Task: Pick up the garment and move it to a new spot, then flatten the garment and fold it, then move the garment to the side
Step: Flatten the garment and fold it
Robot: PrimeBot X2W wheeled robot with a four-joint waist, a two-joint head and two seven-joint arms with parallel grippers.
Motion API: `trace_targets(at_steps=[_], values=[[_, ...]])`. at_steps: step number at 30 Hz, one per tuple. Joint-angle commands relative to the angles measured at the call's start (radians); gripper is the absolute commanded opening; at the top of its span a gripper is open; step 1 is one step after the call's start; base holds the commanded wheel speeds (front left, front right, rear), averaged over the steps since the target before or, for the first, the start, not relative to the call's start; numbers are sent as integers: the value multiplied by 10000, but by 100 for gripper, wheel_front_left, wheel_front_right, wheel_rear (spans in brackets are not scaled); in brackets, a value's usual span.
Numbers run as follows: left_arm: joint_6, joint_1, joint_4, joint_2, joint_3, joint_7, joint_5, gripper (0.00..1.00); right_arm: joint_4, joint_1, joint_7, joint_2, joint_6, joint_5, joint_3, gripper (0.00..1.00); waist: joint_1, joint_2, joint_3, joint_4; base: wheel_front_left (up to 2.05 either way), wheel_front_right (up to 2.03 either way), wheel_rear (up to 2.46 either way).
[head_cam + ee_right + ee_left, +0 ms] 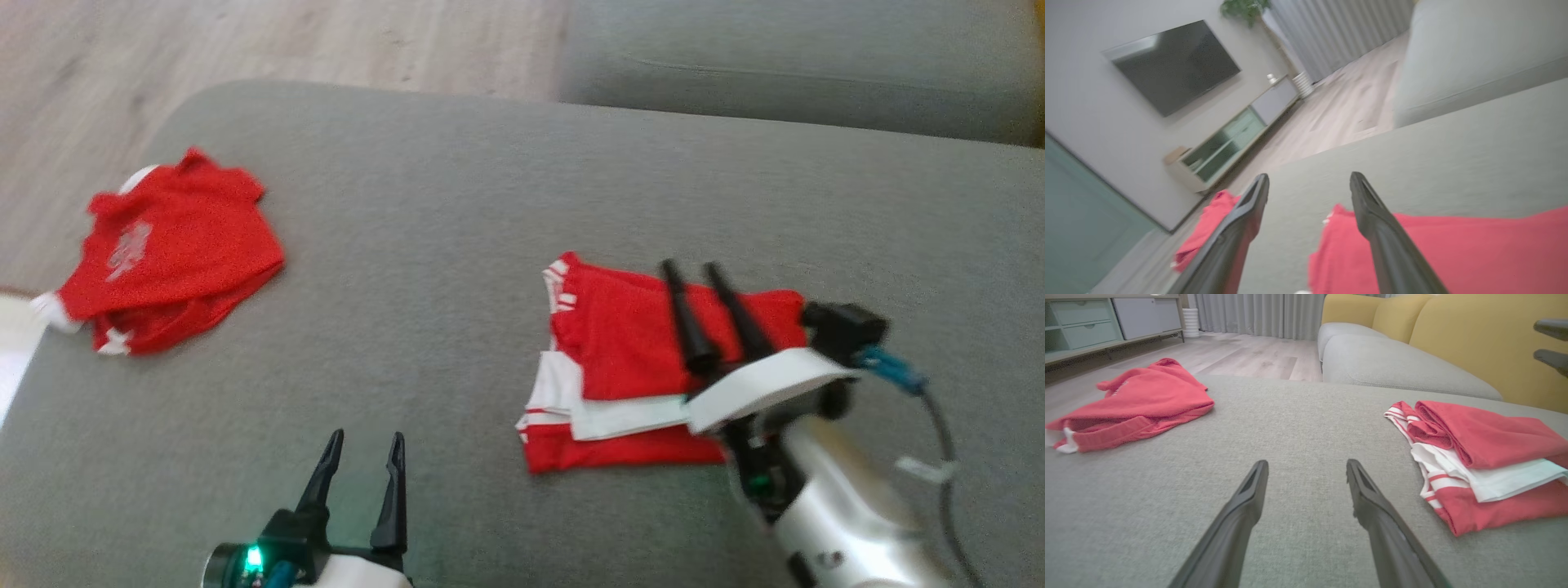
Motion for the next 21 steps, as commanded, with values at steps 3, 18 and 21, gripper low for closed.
trace_targets(at_steps=[3,18,21], values=[[99,-401,-328,-11,512,-53,100,100,-337,307,-64,-112,-7,-1171,-1189,100,1,0,-271,-917,0,0,0],[456,-144,-237,-11,1280,-53,383,100,-923,1944,-64,175,-7,-4776,-3628,100,1,0,-505,-2316,0,0,0],[523,4,-289,-11,1346,-53,416,100,-835,2200,-64,220,-7,-5058,-3611,100,1,0,-564,-2323,0,0,0]])
